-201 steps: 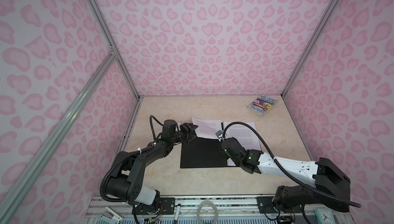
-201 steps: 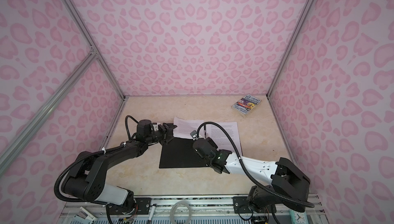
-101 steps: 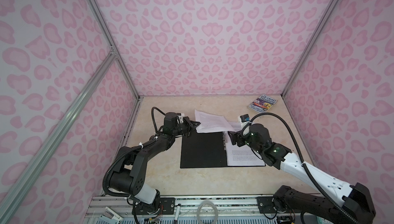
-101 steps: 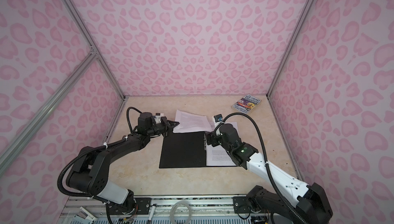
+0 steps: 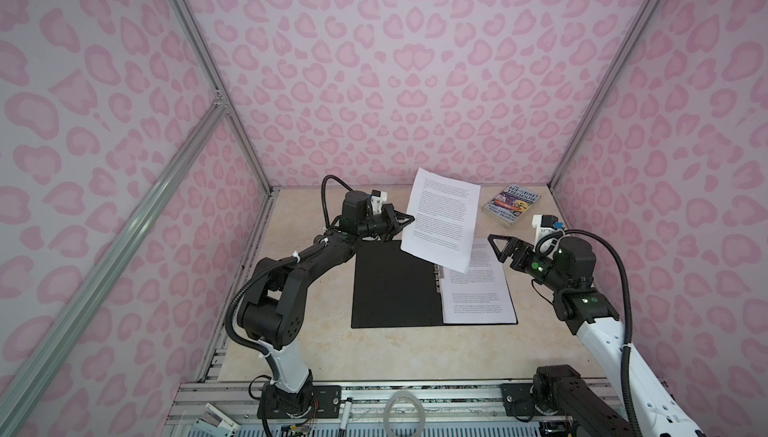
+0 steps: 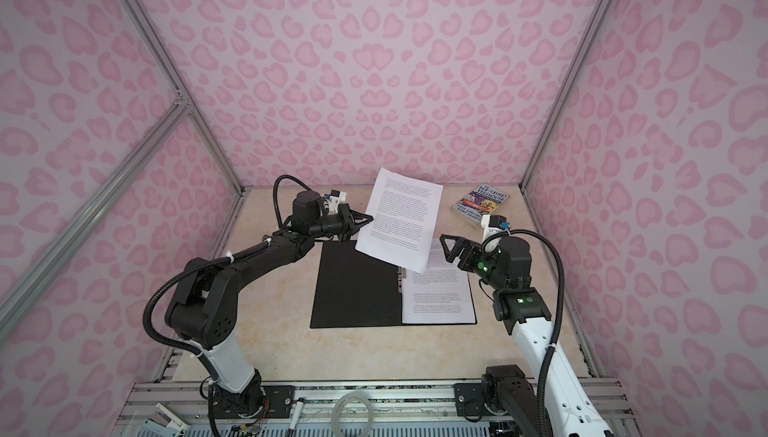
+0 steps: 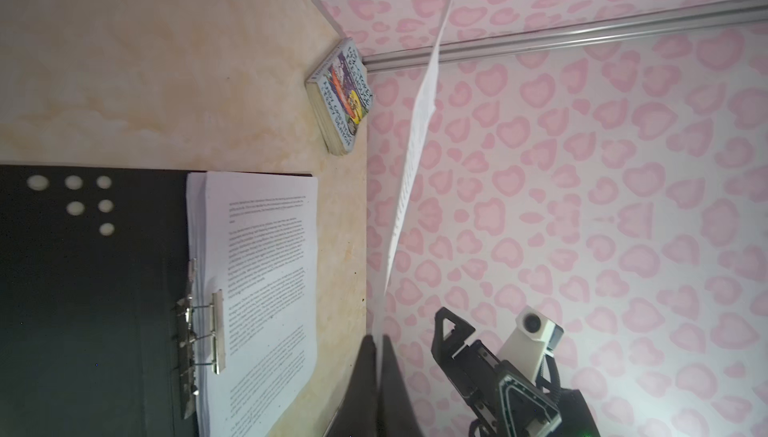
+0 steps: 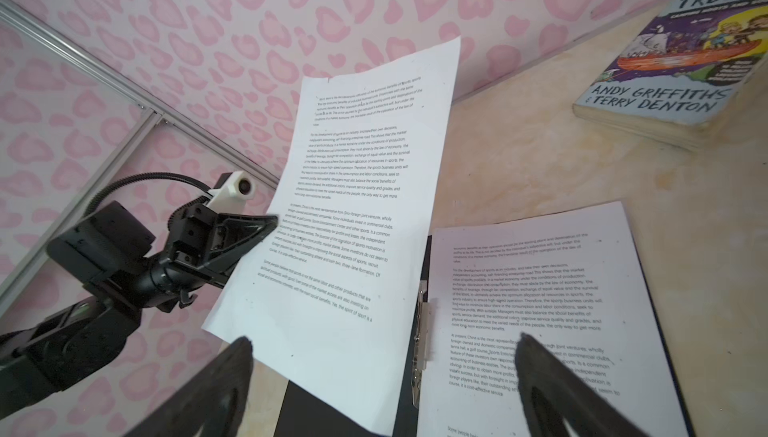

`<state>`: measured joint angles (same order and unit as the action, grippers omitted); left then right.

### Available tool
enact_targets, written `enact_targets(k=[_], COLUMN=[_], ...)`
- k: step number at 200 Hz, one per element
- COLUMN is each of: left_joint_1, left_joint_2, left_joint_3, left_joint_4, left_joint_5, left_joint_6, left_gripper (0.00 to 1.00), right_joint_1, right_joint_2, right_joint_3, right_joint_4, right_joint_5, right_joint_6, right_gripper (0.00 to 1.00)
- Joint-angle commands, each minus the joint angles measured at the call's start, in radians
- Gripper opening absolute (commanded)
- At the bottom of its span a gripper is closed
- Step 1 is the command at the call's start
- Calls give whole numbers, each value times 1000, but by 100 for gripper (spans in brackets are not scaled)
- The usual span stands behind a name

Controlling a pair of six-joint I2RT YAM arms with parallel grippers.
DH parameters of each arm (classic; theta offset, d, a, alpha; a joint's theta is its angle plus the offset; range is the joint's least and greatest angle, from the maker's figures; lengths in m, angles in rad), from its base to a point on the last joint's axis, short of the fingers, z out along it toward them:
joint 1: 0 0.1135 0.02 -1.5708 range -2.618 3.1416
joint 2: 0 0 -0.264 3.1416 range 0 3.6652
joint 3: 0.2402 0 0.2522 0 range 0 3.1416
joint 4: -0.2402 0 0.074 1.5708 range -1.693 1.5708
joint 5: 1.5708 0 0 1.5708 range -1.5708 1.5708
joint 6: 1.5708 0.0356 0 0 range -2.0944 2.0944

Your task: Put the files into the folder

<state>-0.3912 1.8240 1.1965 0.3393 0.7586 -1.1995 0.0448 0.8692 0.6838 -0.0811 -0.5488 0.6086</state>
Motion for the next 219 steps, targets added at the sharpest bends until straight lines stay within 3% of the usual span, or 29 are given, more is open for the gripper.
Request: enact_targets(k=[1, 27, 71, 101, 142, 219], left_joint_1=[-31, -52, 4, 23, 23, 23], left_joint_2=[40, 7, -3, 31, 26, 56], left_joint_3=[15, -112, -317, -318, -322, -348], left_joint_4=[3, 21, -39, -121, -170, -92], left_joint_5=[31, 15, -52, -113, -185, -167], left_joint_6=[21, 39, 143, 239, 306, 303], left_gripper=[3, 3, 3, 3, 3, 3], right_joint_1=[-32, -34, 33, 119, 150, 243], right_joint_2=[29, 100, 296, 469, 615, 815], right_joint_3=[11, -32, -89, -68, -79, -48], right_joint_4=[-45, 12, 166, 226, 364, 550], right_joint_5=[-57, -80, -133, -132, -128, -138], right_joint_6=[33, 22, -2, -11, 40, 135], right_gripper=[96, 96, 93, 92, 87, 66])
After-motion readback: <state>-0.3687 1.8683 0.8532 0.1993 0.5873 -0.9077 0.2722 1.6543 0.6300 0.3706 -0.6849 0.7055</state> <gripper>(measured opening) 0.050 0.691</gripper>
